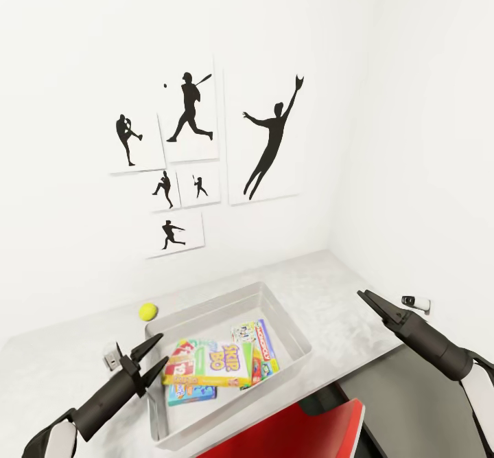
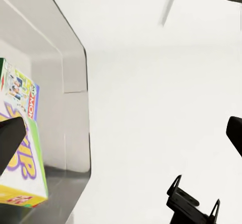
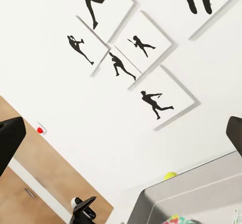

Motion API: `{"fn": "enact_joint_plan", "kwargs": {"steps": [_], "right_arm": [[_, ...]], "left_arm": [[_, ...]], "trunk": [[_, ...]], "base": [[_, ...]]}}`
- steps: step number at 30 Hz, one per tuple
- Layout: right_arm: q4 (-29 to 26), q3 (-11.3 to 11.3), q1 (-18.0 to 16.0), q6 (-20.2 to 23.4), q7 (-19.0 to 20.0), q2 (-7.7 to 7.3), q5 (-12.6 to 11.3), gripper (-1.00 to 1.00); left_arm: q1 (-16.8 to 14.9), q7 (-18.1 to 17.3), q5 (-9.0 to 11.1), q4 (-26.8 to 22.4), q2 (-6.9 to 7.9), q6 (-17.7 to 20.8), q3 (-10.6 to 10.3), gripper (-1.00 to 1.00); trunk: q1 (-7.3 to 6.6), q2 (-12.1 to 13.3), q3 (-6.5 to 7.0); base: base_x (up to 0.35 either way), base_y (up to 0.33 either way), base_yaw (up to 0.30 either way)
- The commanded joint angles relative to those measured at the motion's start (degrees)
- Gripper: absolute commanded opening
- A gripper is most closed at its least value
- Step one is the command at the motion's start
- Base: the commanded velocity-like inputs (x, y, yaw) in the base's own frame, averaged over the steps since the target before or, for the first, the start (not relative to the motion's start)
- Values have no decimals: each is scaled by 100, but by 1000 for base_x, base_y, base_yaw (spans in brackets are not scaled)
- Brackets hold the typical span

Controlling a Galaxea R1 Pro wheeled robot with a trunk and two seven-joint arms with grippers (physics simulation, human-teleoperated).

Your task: Put all the toys in the child's room - the three board games (two on the bed and one on the table), the two jigsaw puzzles on the table, and the tennis ball on the table - inside the toy box on the table in the child's room.

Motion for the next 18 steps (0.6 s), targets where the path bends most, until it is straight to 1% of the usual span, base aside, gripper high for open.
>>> {"fn": "enact_joint_plan", "kwargs": {"steps": [1, 4, 5, 8, 12, 18], "right_arm": [[1, -1, -5, 37, 1, -3, -27, 100], [1, -1, -5, 37, 1, -1, -27, 100], [1, -1, -5, 37, 1, -2, -27, 100], [1, -1, -5, 37, 1, -6, -27, 100], [1, -1, -5, 37, 1, -8, -27, 100], [1, -1, -5, 37, 1, -9, -27, 100]], "left_arm": [[13, -36, -23, -45, -5, 23, 16, 100], [59, -37, 56, -163, -4, 28, 17, 100], [104, -36, 135, -244, -1, 29, 11, 100], [158, -36, 247, -396, 5, 30, 3, 100], [175, -35, 291, -476, 22, 36, -8, 100], [179, -42, 301, -546, 45, 36, -41, 100]], "trunk": [[4, -13, -13], [4, -13, -13], [4, -13, -13], [4, -13, -13], [4, -13, -13], [4, -13, -13]], "base": [[0, 0, 0], [0, 0, 0], [0, 0, 0], [0, 0, 0], [0, 0, 0], [0, 0, 0]]}}
